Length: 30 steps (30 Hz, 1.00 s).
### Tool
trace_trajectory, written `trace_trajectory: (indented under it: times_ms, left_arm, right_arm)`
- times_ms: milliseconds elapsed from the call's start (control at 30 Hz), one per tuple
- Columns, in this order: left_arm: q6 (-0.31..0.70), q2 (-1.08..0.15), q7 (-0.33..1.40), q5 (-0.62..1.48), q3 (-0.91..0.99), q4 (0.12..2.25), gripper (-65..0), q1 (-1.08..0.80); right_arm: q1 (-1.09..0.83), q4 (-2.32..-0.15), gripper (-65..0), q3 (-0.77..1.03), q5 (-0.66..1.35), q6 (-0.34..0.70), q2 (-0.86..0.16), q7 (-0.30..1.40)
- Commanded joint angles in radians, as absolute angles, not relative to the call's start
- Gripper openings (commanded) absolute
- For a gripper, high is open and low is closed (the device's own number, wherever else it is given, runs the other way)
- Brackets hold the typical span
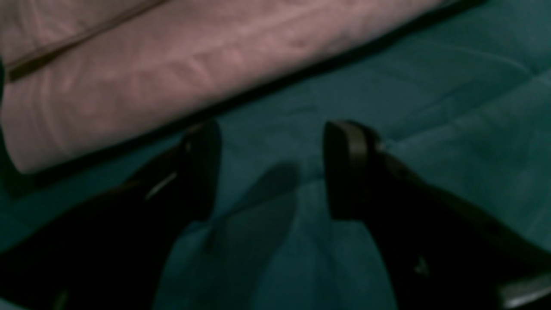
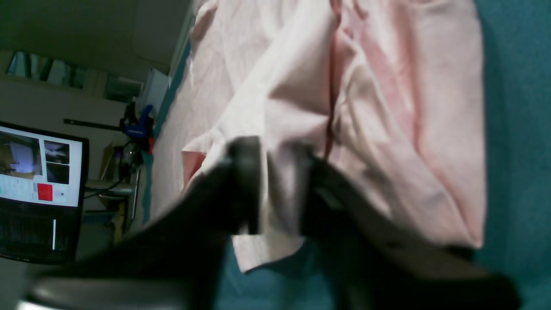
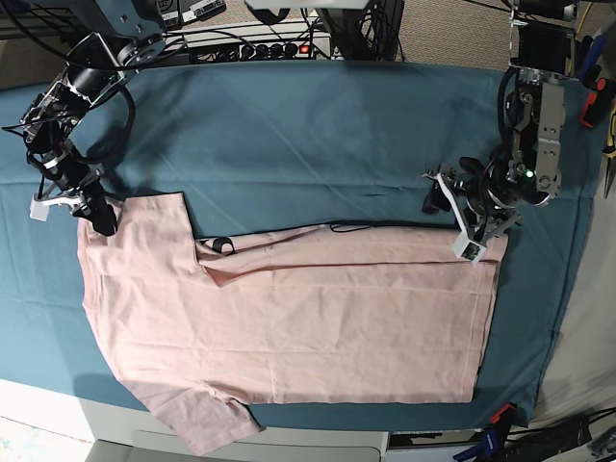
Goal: Fold the T-shirt properly
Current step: 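Lower the right gripper to the folded edge near the sleeve and grasp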
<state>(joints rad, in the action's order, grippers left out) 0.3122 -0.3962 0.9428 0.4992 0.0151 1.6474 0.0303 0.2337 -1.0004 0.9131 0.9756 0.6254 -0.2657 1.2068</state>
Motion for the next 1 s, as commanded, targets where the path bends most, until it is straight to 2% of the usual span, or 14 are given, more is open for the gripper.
trace_trajectory:
  times_ms: [0,67,333,600,700,800,833,900,933,967]
  left_arm:
    - [0.315,-0.407,0.928,0.51,0.022,1.666,-27.2,0.046]
    - [0.315,-0.407,0.928,0.51,0.022,1.666,-27.2,0.046]
    - [0.315,-0.407,0.928,0.51,0.022,1.666,-27.2,0.041]
    - [0.313,-0.407,0.925,0.51,0.022,1.666,-27.2,0.01]
    - [0.313,-0.408,0.928,0.51,0.022,1.666,-27.2,0.007]
    - [0.313,-0.408,0.928,0.51,0.022,1.666,-27.2,0.008]
    - [0.313,-0.408,0.928,0.51,0.022,1.666,-27.2,0.008]
    - [0.313,-0.408,0.928,0.51,0.022,1.666,-27.2,0.008]
    - [0.313,-0.408,0.928,0.509,0.022,1.666,-27.2,0.008]
    - [0.313,-0.408,0.928,0.509,0.022,1.666,-27.2,0.007]
  right_arm:
    - [0.26,-1.011,-61.2,0.912,0.997,0.629,-0.277,1.2]
    - [0.276,-1.011,-65.0,0.912,0.997,0.629,-0.277,1.2]
    - [0.373,-1.011,-65.0,0.91,0.985,0.636,-0.277,1.192]
    - [0.458,-1.011,-65.0,0.908,0.888,0.636,-0.277,1.103]
    - [0.468,-1.011,-65.0,0.883,0.889,0.637,-0.277,1.132]
    - [0.46,-1.012,-65.0,0.838,0.929,0.667,-0.278,1.251]
    - [0.458,-1.012,-59.0,0.83,0.969,0.685,-0.28,1.304]
    - [0.454,-1.013,-41.9,0.828,1.013,0.698,-0.283,1.355]
    - [0.449,-1.013,-36.8,0.831,1.013,0.698,-0.285,1.354]
    - [0.445,-1.013,-35.8,0.835,1.009,0.697,-0.286,1.354]
